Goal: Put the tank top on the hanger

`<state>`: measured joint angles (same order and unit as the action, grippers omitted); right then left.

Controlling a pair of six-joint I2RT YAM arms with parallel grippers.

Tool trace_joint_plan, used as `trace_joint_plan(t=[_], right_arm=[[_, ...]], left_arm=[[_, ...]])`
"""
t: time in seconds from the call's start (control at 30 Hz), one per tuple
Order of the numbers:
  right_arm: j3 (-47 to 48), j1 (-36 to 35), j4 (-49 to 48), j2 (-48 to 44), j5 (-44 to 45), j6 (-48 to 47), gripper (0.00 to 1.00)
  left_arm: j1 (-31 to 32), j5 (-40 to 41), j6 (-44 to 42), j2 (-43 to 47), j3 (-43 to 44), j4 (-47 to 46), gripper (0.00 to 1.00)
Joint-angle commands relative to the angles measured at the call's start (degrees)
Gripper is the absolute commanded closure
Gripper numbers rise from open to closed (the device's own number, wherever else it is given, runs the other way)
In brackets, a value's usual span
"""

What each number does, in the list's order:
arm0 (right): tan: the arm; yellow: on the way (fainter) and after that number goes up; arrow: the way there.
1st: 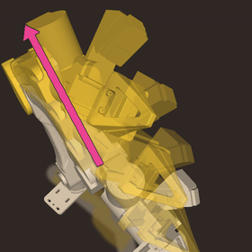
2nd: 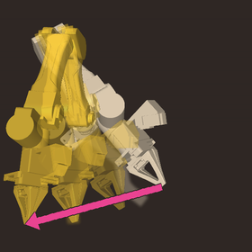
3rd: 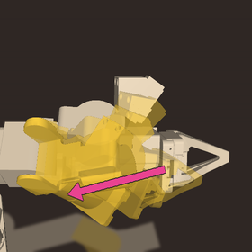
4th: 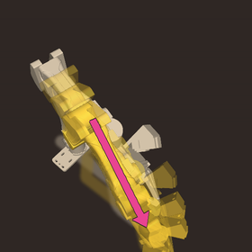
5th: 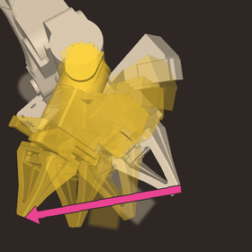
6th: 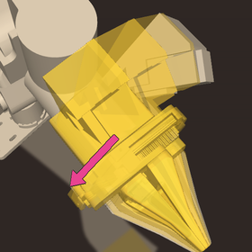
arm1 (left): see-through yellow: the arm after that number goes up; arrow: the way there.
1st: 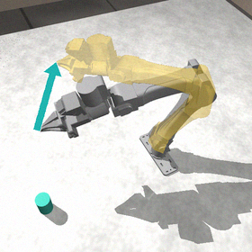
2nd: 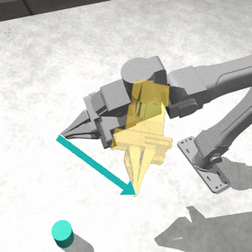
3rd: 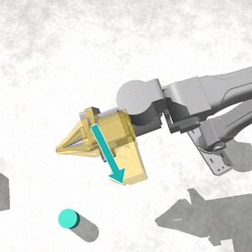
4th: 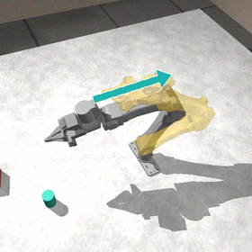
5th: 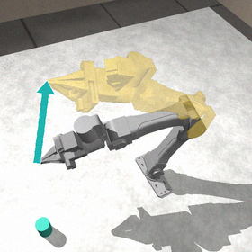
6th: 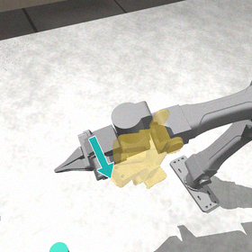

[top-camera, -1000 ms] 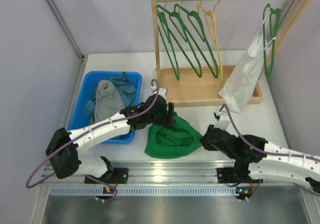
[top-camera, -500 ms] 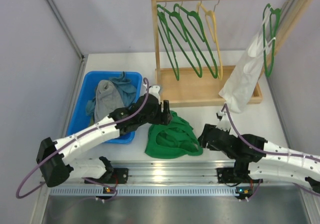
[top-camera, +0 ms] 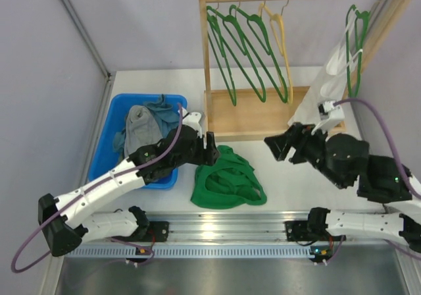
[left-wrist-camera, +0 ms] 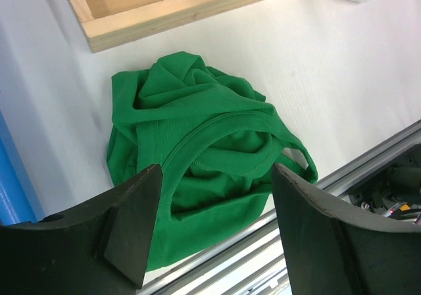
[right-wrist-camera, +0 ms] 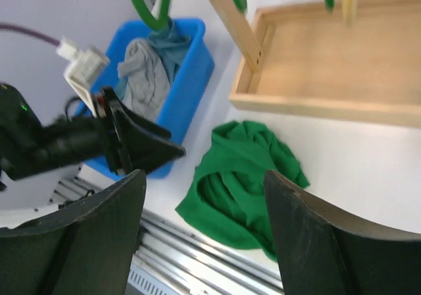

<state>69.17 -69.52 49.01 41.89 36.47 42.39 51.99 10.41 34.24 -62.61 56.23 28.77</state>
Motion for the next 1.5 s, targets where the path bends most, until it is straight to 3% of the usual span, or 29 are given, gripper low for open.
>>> trace_joint_plan(t=[0.0, 0.1, 0.23, 0.27, 0.37, 0.47, 0.53, 0.8, 0.9, 1.03, 1.47], right_arm=[[14.5, 0.3, -3.4, 8.6, 6.6, -14.1, 0.29], [29.7, 4.3, -0.3, 19.4, 10.9, -22.5, 0.31], [43.3, 23.5, -1.1, 27.8, -11.4, -27.5, 0.34], [46.0, 28.0, -0.5, 29.7, -12.5, -28.9, 0.34], [56.1, 35.5, -0.1, 37.8, -20.5, -31.2, 0.32], [58.4, 42.4, -2.2, 41.4, -27.5, -31.7, 0.33], [61.3, 45.6, -1.6, 44.9, -30.0, -31.8, 0.38], [60.9, 49.3, -3.6, 48.9, -36.0, -34.0, 0.42], [60.9, 49.6, -3.0, 50.0, -35.5, -34.5, 0.43], [60.2, 49.6, -2.6, 50.8, -34.7, -34.9, 0.54], [60.2, 49.5, -1.2, 52.9, -33.6, -37.9, 0.57]], left_arm=[[-0.2, 0.8, -1.1, 2.1, 2.1, 1.0, 0.28], [-0.2, 0.7, -1.0, 2.5, 2.7, 1.2, 0.28], [-0.2, 0.6, -1.1, 3.0, 3.4, 2.1, 0.28], [-0.2, 0.6, -1.2, 3.2, 3.4, 2.2, 0.28], [-0.2, 1.2, -2.0, 3.4, 4.5, 3.1, 0.28], [-0.2, 1.4, -2.3, 3.7, 5.6, 3.8, 0.28], [-0.2, 1.5, -2.6, 3.8, 6.3, 4.3, 0.28], [-0.2, 2.2, -3.1, 4.4, 7.5, 5.2, 0.28], [-0.2, 2.1, -3.0, 4.4, 7.3, 5.2, 0.28], [-0.2, 2.0, -2.8, 4.3, 7.3, 5.2, 0.28], [-0.2, 2.3, -2.0, 4.6, 7.2, 5.7, 0.28]])
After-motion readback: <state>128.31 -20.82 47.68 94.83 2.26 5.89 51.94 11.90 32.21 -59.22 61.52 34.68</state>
